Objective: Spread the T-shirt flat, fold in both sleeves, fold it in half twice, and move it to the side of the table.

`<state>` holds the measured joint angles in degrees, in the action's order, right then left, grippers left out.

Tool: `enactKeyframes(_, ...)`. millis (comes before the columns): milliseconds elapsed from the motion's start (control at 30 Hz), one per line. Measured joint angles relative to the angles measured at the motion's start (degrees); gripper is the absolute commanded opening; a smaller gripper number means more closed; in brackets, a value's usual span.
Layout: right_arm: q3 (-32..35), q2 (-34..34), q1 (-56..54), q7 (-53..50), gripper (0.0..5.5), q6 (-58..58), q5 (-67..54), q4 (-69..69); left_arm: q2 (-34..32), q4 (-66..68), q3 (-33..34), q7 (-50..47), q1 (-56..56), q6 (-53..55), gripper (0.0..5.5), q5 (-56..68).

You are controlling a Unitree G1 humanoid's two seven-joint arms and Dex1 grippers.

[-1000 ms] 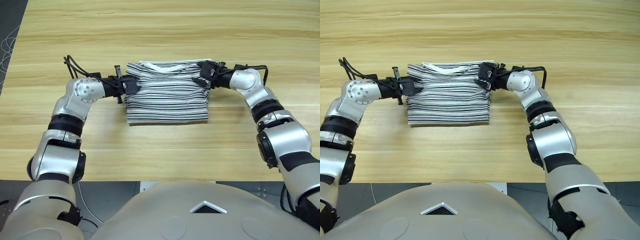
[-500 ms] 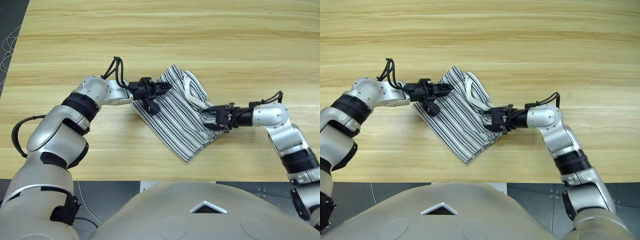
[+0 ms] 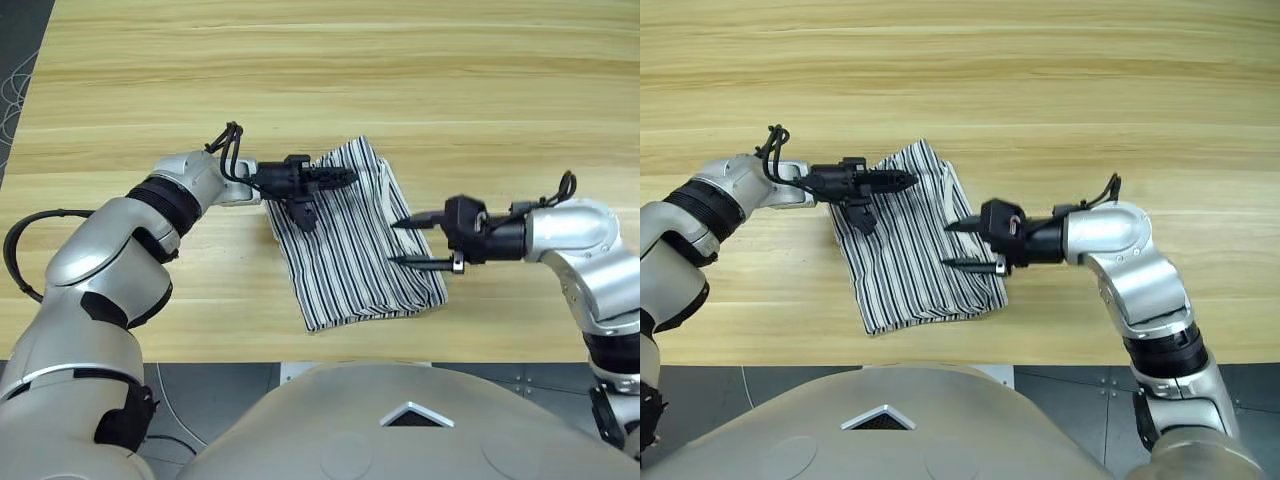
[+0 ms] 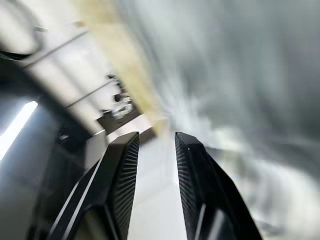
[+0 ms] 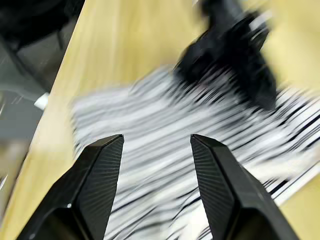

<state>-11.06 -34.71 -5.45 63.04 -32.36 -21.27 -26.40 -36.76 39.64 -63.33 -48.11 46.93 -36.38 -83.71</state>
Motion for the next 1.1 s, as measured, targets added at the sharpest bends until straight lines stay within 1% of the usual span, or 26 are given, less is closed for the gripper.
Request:
enactKeyframes(67,4.0,1.2,-2.3,-1.1,2.48,-2.8,-5.4,1.8,-0.3,-4.7,0.6,-0.1,0.2,-0.1,1.32,0.1)
enactKeyframes(133,7.6,1.9,-4.3,-1.8,2.48,-4.3,-9.7,3.5,0.4,-4.0,0.5,-0.3,0.4,0.2,1.32,-0.9)
enactKeyframes(300,14.7,2.1,-8.0,-3.5,2.48,-5.1,-15.9,5.8,7.0,9.7,-1.5,-1.2,1.9,2.3,1.32,-2.5)
enactKeyframes(333,15.8,1.9,-8.0,-3.8,2.48,-5.0,-16.4,5.8,7.0,11.4,-1.5,-1.1,1.9,2.0,1.32,-2.0)
enactKeyframes(400,18.0,1.5,-8.0,-4.3,2.48,-4.5,-17.4,5.9,5.6,13.3,0.5,0.0,2.0,-0.3,1.32,1.4)
enactKeyframes(500,21.2,0.6,-7.3,-4.9,2.48,-3.5,-18.4,6.2,-0.3,10.1,4.5,1.4,1.7,-4.2,1.32,6.6)
enactKeyframes(600,20.9,-0.3,-4.0,-3.2,2.48,-1.5,-18.1,6.8,-9.4,0.2,13.1,5.9,-0.9,-9.5,1.32,17.4)
enactKeyframes(700,21.2,-2.6,-1.1,1.2,2.48,3.0,-17.0,8.3,-20.6,-13.5,24.5,13.9,-7.6,-15.0,1.32,34.3)
enactKeyframes(767,20.9,-3.9,0.6,4.4,2.48,12.0,-11.9,10.1,-28.2,-20.2,28.7,20.2,-15.0,-17.7,1.32,43.7)
enactKeyframes(800,19.6,-5.0,1.2,5.3,2.48,18.2,-7.3,11.6,-31.2,-22.4,29.0,23.7,-19.1,-18.4,1.32,47.5)
enactKeyframes(933,15.3,-7.6,2.7,6.7,3.12,41.2,7.4,20.8,-39.2,-28.7,27.0,34.1,-32.6,-20.0,1.91,57.0)
enactKeyframes(967,14.4,-8.5,2.6,6.7,3.38,46.5,10.3,23.2,-41.0,-30.4,26.3,36.1,-35.8,-20.0,2.14,58.0)
enactKeyframes(1000,13.0,-9.7,2.2,6.6,3.57,55.4,15.1,27.3,-44.0,-33.6,25.1,39.7,-40.7,-19.9,2.28,59.5)
enactKeyframes(1067,11.1,-11.3,1.6,6.6,3.88,66.6,20.0,31.8,-46.8,-37.1,24.4,43.3,-45.8,-19.6,2.44,60.1)
enactKeyframes(1100,10.1,-11.6,1.0,6.3,3.88,72.5,22.2,34.1,-47.4,-38.7,24.2,44.8,-47.9,-19.2,2.44,60.0)
